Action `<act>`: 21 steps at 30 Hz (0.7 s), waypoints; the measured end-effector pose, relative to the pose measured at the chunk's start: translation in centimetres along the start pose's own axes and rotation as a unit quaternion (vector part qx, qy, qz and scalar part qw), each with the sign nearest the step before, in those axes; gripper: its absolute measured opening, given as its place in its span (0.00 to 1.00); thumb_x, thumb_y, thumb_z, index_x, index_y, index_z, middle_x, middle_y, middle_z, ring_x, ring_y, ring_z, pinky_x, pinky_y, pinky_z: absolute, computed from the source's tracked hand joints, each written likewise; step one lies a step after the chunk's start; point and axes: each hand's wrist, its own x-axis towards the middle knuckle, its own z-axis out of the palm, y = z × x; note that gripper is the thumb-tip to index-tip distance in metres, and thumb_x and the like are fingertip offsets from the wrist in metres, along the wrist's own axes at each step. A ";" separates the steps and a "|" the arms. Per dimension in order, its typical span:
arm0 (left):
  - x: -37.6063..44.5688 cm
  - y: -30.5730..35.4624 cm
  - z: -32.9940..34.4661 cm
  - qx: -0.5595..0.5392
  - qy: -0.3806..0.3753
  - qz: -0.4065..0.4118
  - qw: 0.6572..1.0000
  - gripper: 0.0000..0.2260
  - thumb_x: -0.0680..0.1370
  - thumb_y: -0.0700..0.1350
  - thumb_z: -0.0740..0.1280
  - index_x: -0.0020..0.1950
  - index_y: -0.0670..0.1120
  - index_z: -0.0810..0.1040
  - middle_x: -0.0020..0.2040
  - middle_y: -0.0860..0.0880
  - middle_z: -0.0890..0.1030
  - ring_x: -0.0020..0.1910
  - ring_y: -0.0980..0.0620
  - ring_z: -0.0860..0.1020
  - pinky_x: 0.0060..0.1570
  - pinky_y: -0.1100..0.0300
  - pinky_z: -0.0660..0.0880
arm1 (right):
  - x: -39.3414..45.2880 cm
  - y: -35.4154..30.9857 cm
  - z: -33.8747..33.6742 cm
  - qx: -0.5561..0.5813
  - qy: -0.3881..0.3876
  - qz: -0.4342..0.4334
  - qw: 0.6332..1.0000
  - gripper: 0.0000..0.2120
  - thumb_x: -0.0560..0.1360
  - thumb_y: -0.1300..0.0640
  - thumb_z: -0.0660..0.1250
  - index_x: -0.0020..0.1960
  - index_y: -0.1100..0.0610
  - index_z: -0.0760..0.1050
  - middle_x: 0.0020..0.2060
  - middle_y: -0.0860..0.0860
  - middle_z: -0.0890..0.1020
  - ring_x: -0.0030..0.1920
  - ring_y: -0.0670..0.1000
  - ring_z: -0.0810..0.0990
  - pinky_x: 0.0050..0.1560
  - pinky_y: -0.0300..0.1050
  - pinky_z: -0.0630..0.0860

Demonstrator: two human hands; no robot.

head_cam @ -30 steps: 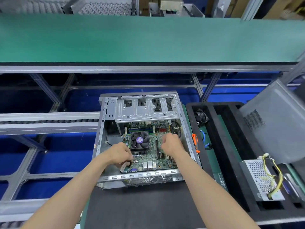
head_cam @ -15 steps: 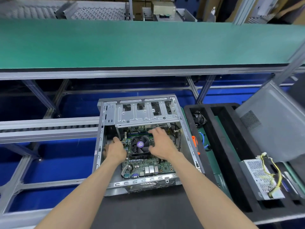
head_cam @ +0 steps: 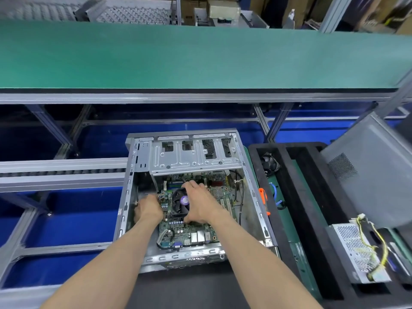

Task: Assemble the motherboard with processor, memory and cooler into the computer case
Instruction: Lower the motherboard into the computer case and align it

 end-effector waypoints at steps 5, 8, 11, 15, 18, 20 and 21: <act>0.2 0.3 -0.2 -0.039 0.024 -0.007 0.999 0.03 0.80 0.39 0.62 0.53 0.42 0.73 0.43 0.44 0.73 0.42 0.44 0.70 0.42 0.54 0.68 | -0.8 0.0 -0.6 0.000 0.016 -0.009 1.000 0.52 0.58 0.51 0.85 0.74 0.59 0.60 0.69 0.53 0.68 0.71 0.62 0.65 0.70 0.57 0.69; 0.6 0.5 -0.2 -0.071 0.035 -0.005 0.997 0.07 0.82 0.44 0.62 0.52 0.40 0.73 0.50 0.40 0.77 0.46 0.40 0.74 0.44 0.52 0.69 | -1.6 0.4 -1.1 -0.010 0.031 -0.014 0.999 0.51 0.57 0.50 0.85 0.72 0.59 0.62 0.65 0.52 0.69 0.67 0.61 0.67 0.65 0.57 0.73; 0.9 0.5 -0.3 -0.091 0.047 -0.015 0.995 0.17 0.84 0.52 0.59 0.57 0.39 0.76 0.56 0.35 0.78 0.56 0.34 0.77 0.49 0.49 0.71 | -2.2 0.3 -1.4 -0.015 0.041 -0.016 0.999 0.47 0.57 0.51 0.85 0.68 0.58 0.64 0.62 0.52 0.70 0.65 0.61 0.67 0.62 0.58 0.76; 1.0 0.3 -0.5 -0.104 0.085 -0.003 0.991 0.12 0.84 0.51 0.57 0.55 0.43 0.72 0.51 0.36 0.77 0.52 0.35 0.75 0.45 0.49 0.67 | -2.6 0.0 -1.4 -0.033 0.047 -0.014 0.998 0.43 0.58 0.53 0.83 0.65 0.58 0.63 0.62 0.53 0.70 0.67 0.64 0.67 0.53 0.60 0.80; 0.5 0.3 -0.8 -0.080 0.097 0.006 0.992 0.04 0.83 0.46 0.56 0.51 0.48 0.66 0.44 0.40 0.73 0.45 0.39 0.72 0.44 0.50 0.67 | -2.9 -0.1 -1.3 -0.050 0.044 -0.009 0.998 0.39 0.59 0.56 0.80 0.63 0.57 0.63 0.61 0.53 0.70 0.67 0.64 0.67 0.48 0.59 0.81; 0.2 0.5 -1.1 -0.094 0.100 -0.001 0.991 0.02 0.82 0.44 0.56 0.50 0.47 0.66 0.43 0.41 0.72 0.44 0.41 0.71 0.43 0.51 0.67 | -2.9 -0.3 -1.3 -0.057 0.044 -0.006 0.997 0.36 0.60 0.59 0.77 0.62 0.57 0.63 0.60 0.53 0.69 0.66 0.64 0.68 0.47 0.58 0.81; 0.2 0.6 -1.3 -0.115 0.105 -0.007 0.988 0.02 0.81 0.42 0.56 0.50 0.46 0.67 0.43 0.42 0.72 0.43 0.41 0.70 0.42 0.51 0.66 | -3.0 -0.3 -1.3 -0.059 0.044 -0.006 0.997 0.35 0.60 0.59 0.76 0.62 0.57 0.63 0.59 0.53 0.69 0.66 0.64 0.68 0.46 0.58 0.81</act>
